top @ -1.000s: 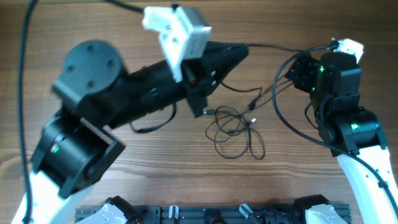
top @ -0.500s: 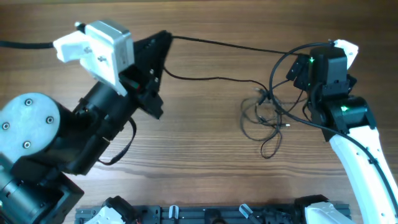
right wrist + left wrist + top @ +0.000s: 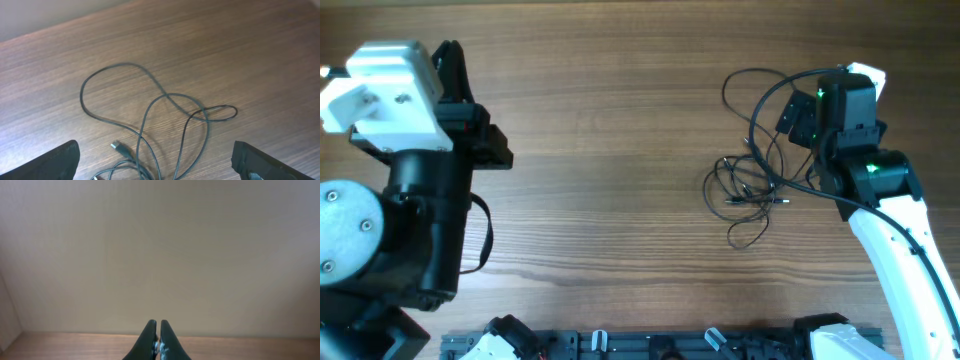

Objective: Untangle cables

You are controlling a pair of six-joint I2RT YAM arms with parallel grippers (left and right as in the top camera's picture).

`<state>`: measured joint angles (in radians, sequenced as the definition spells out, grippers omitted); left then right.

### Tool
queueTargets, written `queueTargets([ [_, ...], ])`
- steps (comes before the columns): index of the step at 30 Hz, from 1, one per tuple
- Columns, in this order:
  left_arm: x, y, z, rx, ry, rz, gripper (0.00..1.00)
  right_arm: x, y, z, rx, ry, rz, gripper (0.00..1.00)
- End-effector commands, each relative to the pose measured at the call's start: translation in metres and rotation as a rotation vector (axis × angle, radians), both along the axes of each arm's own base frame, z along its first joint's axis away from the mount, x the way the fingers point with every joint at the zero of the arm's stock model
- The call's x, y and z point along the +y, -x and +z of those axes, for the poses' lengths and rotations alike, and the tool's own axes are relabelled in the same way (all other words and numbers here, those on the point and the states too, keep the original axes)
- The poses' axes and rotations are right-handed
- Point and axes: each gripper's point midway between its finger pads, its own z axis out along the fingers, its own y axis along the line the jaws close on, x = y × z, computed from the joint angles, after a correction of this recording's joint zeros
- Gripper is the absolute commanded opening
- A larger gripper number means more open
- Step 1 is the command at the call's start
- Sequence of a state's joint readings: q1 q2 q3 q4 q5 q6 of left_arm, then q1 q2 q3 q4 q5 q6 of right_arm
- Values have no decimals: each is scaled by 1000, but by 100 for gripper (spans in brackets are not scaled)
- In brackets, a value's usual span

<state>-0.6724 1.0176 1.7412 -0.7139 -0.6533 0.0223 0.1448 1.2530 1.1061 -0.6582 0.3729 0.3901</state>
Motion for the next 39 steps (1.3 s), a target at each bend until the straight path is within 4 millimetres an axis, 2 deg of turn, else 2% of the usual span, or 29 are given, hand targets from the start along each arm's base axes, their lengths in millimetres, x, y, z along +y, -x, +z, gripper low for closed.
queueTargets([
  [1,-4,-5,-10,40,-39,-2,4,7,-3,0,8,-12,51,100],
  [4,-12,-13,-24,92,-37,-10,4,7,-3,0,8,-12,52,100],
  [5,-17,-17,-30,113,-53,-20,8,7,-3,0,9,-11,52,100],
  [7,-29,-25,-44,164,-83,-54,26,11,-4,0,17,-5,91,100],
  [10,-44,-38,-68,248,-81,-65,31,21,-5,-3,34,0,172,100],
  [12,-50,-46,-85,304,-75,-56,44,27,-7,-7,50,8,229,100],
  [14,-55,-52,-99,352,-56,-43,65,33,-10,-13,70,14,279,100],
  [17,-60,-59,-122,431,-9,-14,88,38,-15,-32,128,16,320,100],
  [20,-66,-60,-138,492,19,-12,100,38,-19,-56,193,12,316,100],
  [23,-76,-59,-154,558,5,-56,100,38,-22,-83,260,-26,262,100],
  [26,-83,-55,-168,620,-12,-89,100,28,-23,-106,298,-72,105,100],
  [28,-87,-53,-175,652,-19,-111,100,22,-23,-114,297,-95,6,100],
  [34,-106,-45,-189,735,-5,-218,100,21,-20,-129,284,-237,-203,100],
  [39,-109,-46,-194,752,-11,-224,100,20,-15,-143,279,-321,-350,100],
])
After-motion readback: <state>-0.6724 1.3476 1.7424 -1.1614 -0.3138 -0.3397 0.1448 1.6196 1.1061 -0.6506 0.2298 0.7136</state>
